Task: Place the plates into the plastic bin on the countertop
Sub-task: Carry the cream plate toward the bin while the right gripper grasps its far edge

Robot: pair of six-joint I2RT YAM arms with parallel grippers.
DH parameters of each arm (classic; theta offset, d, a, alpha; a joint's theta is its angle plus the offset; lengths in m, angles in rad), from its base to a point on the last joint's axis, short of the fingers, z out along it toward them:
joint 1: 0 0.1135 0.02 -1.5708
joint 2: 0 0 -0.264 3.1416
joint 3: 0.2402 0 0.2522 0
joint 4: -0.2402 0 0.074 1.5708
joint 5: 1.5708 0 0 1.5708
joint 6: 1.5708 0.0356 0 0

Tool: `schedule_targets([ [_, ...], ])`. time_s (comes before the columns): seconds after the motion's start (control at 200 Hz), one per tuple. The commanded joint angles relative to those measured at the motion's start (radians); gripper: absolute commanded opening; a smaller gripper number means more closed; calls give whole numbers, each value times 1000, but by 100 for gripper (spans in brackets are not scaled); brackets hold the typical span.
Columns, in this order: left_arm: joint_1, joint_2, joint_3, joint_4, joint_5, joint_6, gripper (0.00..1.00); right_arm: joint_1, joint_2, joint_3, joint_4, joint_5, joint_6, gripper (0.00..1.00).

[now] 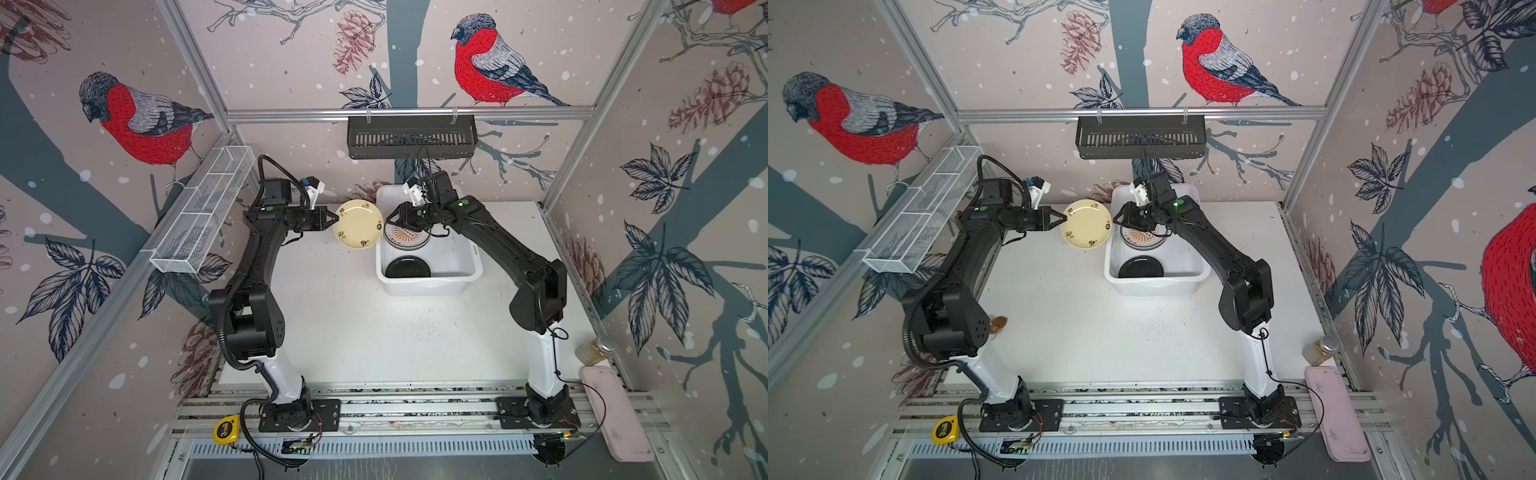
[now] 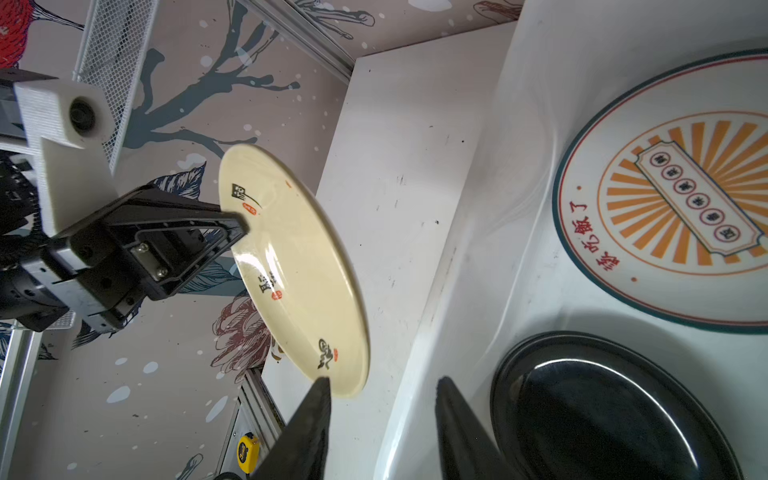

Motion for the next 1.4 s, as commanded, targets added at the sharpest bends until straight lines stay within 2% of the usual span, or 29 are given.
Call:
schedule_targets([
  [0.0, -14, -13, -2, 23, 50, -14, 0, 3, -18, -15, -13, 11, -30, 43],
  [0.515, -64, -20, -32, 45, 105, -30, 0, 2, -51, -53, -4, 9, -39, 39],
  [0.926, -93, -20, -52, 59, 124, -39, 0, -14, -108, -160, 94, -30, -2, 14],
  [1.391, -115, -10, -50, 69, 128, -50, 1, -22, -133, -217, 136, -40, 17, 3],
])
